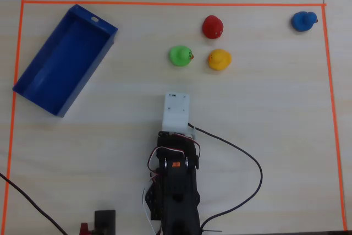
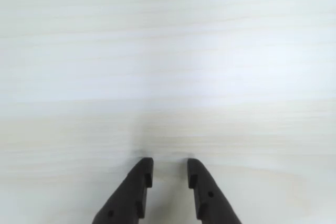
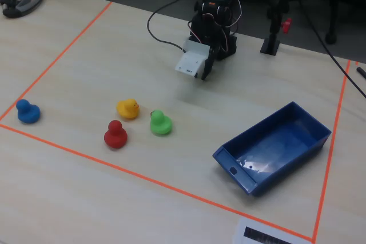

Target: Grasp red duck and put it into box.

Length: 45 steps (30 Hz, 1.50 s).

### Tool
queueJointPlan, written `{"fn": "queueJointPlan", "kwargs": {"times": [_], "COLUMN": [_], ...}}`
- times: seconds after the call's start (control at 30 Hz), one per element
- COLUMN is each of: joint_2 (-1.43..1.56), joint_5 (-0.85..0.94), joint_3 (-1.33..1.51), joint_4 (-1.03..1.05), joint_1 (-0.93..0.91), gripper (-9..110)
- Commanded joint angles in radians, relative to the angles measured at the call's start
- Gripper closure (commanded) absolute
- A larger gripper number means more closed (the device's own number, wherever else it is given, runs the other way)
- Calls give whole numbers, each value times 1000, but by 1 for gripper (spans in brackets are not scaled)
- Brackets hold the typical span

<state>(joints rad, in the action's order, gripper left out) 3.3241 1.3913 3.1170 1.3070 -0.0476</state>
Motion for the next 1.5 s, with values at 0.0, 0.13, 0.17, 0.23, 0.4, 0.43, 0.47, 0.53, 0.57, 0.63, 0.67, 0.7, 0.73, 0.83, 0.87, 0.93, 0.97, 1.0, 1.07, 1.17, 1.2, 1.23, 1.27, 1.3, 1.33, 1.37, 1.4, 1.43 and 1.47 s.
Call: {"fn": "queueJointPlan", "kwargs": {"times": [0.0, 0.13, 0.17, 0.23, 0.4, 0.43, 0.47, 0.53, 0.57, 0.63, 0.67, 0.7, 0.73, 0.83, 0.87, 0.93, 0.97, 1.0, 1.07, 1.17, 1.2, 1.23, 1.27, 1.3, 1.33, 1.37, 1.4, 1.43, 1.47], "joint_2": [-12, -12, -12, -12, -12, -12, -12, -12, -12, -12, -12, -12, -14, -61, -124, -325, -426, -523, -689, -864, -916, -965, -1015, -1068, -1120, -1170, -1220, -1267, -1312], "joint_5": [-3, -9, -9, 5, 11, 11, 12, 6, 5, 11, 17, 26, 28, 48, 48, 48, 43, 34, 17, 26, 37, 49, 66, 78, 87, 98, 109, 123, 137], "joint_3": [-6, -6, -6, -6, -6, -6, -6, -6, -6, -6, -6, -6, -6, -51, -104, -264, -357, -457, -617, -758, -792, -818, -844, -881, -920, -957, -985, -1011, -1035], "joint_4": [11, 8, 8, 9, 0, 0, 2, 12, 12, 11, 11, 12, 11, -86, -147, -267, -328, -379, -497, -675, -732, -795, -850, -879, -894, -913, -943, -977, -1002], "joint_1": [-17, -17, -20, -28, -18, -18, -18, -18, -18, -18, -25, -31, -35, -97, -123, -173, -201, -230, -279, -324, -333, -345, -354, -360, -370, -377, -385, -393, -396], "gripper": [95, 90, 85, 75, 79, 79, 79, 80, 84, 82, 70, 64, 59, 57, 57, 59, 59, 59, 58, 60, 60, 60, 60, 60, 60, 60, 60, 59, 59]}}
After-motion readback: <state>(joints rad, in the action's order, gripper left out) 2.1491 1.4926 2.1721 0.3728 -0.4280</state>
